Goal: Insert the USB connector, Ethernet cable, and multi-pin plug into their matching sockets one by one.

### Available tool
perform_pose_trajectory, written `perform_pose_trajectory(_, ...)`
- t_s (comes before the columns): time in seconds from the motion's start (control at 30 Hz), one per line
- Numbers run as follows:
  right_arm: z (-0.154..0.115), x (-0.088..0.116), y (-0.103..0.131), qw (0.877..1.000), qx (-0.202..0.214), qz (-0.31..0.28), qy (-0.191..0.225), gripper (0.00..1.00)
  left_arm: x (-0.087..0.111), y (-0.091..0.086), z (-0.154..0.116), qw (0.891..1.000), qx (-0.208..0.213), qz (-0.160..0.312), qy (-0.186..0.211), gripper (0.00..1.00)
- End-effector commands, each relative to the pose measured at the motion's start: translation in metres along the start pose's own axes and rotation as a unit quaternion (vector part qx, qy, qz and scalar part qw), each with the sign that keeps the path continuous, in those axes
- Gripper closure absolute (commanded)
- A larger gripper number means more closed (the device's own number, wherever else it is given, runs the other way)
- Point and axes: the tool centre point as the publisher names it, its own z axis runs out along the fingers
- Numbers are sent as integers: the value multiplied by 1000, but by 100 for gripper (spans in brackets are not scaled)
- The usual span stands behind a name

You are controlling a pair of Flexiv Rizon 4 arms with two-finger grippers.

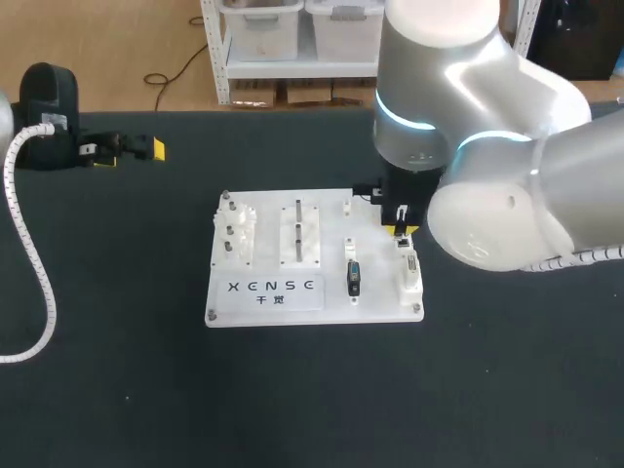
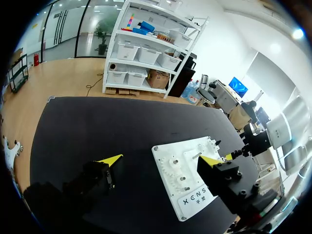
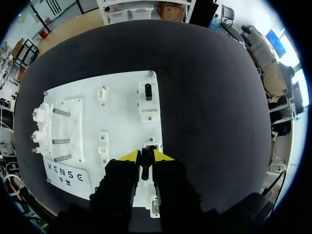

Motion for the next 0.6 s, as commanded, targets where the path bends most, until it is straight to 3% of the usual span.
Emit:
perform_pose_trajectory(0.03,4,0,-3,1000,3,5,-3,100,0,0,0,1000,0,0,0,0)
perform_pose_trajectory(0.6,12,0,-8,1000,16,10,1,100,0,0,0,1000,0,0,0,0)
